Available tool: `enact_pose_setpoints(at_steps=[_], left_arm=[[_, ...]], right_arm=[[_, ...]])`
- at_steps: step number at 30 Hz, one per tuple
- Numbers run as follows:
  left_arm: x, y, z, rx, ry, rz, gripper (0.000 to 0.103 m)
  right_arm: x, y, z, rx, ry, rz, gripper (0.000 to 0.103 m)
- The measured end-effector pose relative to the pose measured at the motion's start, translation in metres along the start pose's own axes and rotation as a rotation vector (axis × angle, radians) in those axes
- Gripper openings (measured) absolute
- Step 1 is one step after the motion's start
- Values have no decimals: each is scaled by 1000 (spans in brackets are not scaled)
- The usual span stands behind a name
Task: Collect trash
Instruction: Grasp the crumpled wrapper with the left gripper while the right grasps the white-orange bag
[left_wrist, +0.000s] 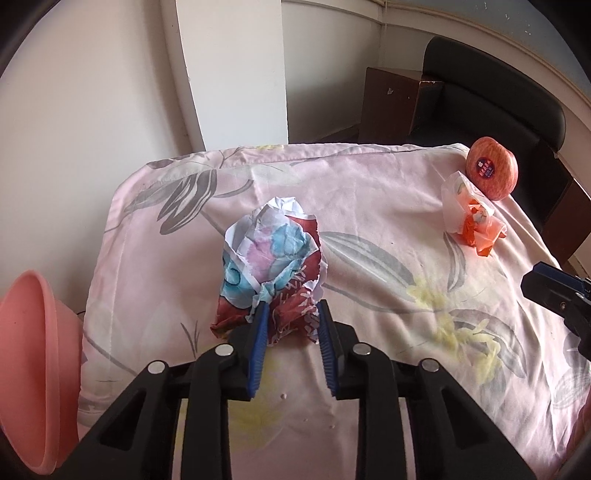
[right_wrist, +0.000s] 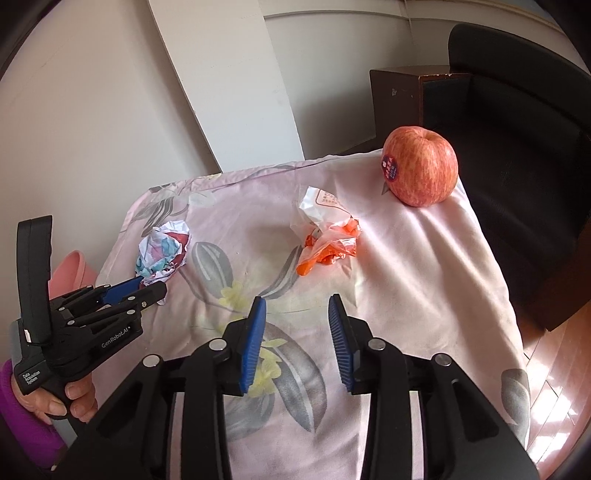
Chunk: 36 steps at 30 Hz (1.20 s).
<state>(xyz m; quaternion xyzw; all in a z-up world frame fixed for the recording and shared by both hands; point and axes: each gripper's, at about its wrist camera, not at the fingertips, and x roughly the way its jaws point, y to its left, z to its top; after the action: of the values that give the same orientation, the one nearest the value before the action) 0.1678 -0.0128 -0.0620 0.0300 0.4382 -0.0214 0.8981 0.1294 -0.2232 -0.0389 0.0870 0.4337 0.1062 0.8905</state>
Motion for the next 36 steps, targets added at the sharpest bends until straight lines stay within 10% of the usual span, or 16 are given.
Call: enact_pose_setpoints(at_steps=[5, 36], left_arm=[[-12, 5, 0, -30, -20, -15, 11], [-50, 11, -19, -95, -35, -92, 10]], right_arm=[[2, -6, 2, 8, -1, -8, 36], [48, -28, 39, 58, 31, -13, 35]])
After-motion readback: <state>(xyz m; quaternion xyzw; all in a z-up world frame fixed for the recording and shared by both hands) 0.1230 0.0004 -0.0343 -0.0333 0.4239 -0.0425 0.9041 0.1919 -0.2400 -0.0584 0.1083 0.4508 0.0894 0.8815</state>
